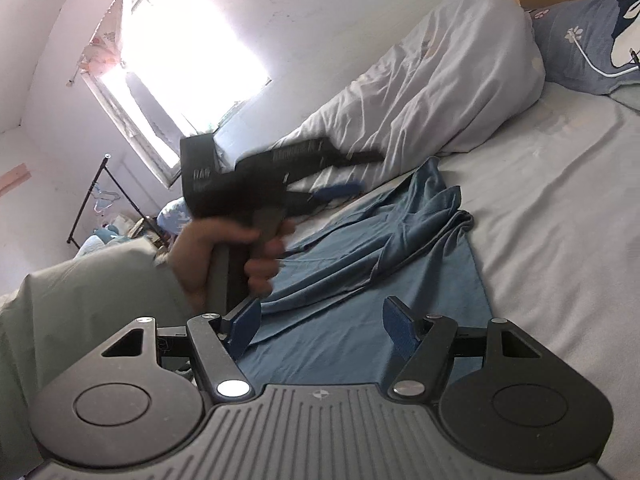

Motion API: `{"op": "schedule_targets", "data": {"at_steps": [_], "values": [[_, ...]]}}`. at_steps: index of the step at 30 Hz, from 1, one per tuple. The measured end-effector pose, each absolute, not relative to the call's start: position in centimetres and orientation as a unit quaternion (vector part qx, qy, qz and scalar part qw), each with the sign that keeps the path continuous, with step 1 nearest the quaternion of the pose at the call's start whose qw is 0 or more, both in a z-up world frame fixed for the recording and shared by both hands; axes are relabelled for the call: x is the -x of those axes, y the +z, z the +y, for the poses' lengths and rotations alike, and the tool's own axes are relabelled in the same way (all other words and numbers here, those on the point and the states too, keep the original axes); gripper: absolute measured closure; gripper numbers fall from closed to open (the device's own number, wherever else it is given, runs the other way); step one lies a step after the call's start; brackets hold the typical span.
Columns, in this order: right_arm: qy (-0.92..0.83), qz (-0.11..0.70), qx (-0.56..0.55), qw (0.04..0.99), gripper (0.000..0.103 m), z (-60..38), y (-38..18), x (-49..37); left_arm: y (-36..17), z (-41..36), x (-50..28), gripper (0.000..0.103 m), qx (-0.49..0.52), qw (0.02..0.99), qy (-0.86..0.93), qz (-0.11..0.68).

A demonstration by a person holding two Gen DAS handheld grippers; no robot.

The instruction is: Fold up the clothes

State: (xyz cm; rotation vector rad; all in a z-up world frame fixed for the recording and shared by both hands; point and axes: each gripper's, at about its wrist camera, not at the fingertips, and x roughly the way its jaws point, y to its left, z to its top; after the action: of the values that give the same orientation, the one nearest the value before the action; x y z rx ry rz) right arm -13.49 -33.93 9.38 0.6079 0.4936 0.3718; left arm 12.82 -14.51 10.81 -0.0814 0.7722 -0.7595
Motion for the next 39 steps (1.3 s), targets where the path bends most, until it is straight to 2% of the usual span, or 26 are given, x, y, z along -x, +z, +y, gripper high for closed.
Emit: {"op": "schedule_targets", "data": {"at_steps": [5, 7, 9, 10, 12, 15, 22, 25, 27, 33, 37, 39], "values": [[0.18, 0.239, -0.297, 0.907, 0.033, -33.8, 9.1, 13.3, 7.2, -15.2, -15.5, 0.041, -0.012, 0.861, -0.326, 0.39], [0.18, 0.241, -0.299, 0.906, 0.033, -33.8, 9.0, 13.1, 5.9, -16.4, -16.2, 0.047, -0.033, 0.86, -0.324, 0.392], [0.18, 0.242, -0.302, 0.904, 0.033, -33.9, 8.9, 12.8, 4.4, -17.4, -16.4, 0.068, -0.06, 0.86, -0.316, 0.396], [0.18, 0.242, -0.304, 0.904, 0.033, -33.9, 8.9, 12.7, 3.8, -18.0, -16.3, 0.073, -0.077, 0.862, -0.309, 0.394], [0.181, 0.243, -0.311, 0.901, 0.033, -34.1, 8.7, 12.5, 3.0, -18.5, -15.5, 0.09, -0.099, 0.865, -0.313, 0.381], [0.182, 0.245, -0.317, 0.898, 0.033, -34.3, 8.5, 12.3, 3.1, -18.6, -13.7, 0.098, -0.116, 0.865, -0.335, 0.354], [0.181, 0.246, -0.31, 0.9, 0.033, -33.8, 8.4, 12.0, 3.7, -16.6, -9.1, 0.096, -0.147, 0.844, -0.395, 0.33], [0.181, 0.247, -0.307, 0.901, 0.033, -33.5, 8.4, 11.9, 3.7, -15.7, -7.2, 0.088, -0.161, 0.837, -0.414, 0.32], [0.181, 0.247, -0.305, 0.902, 0.033, -33.4, 8.4, 11.9, 3.6, -15.5, -6.2, 0.078, -0.168, 0.832, -0.424, 0.316], [0.173, 0.246, -0.298, 0.906, 0.033, -33.1, 8.4, 11.8, 4.1, -14.9, -6.3, 0.074, -0.124, 0.843, -0.418, 0.315], [0.173, 0.236, -0.301, 0.908, 0.033, -33.3, 8.5, 11.9, 5.4, -13.2, -5.7, 0.062, -0.073, 0.85, -0.427, 0.3], [0.172, 0.231, -0.304, 0.908, 0.033, -33.4, 8.6, 12.0, 5.7, -12.7, -5.6, 0.045, -0.061, 0.856, -0.423, 0.291]]}}
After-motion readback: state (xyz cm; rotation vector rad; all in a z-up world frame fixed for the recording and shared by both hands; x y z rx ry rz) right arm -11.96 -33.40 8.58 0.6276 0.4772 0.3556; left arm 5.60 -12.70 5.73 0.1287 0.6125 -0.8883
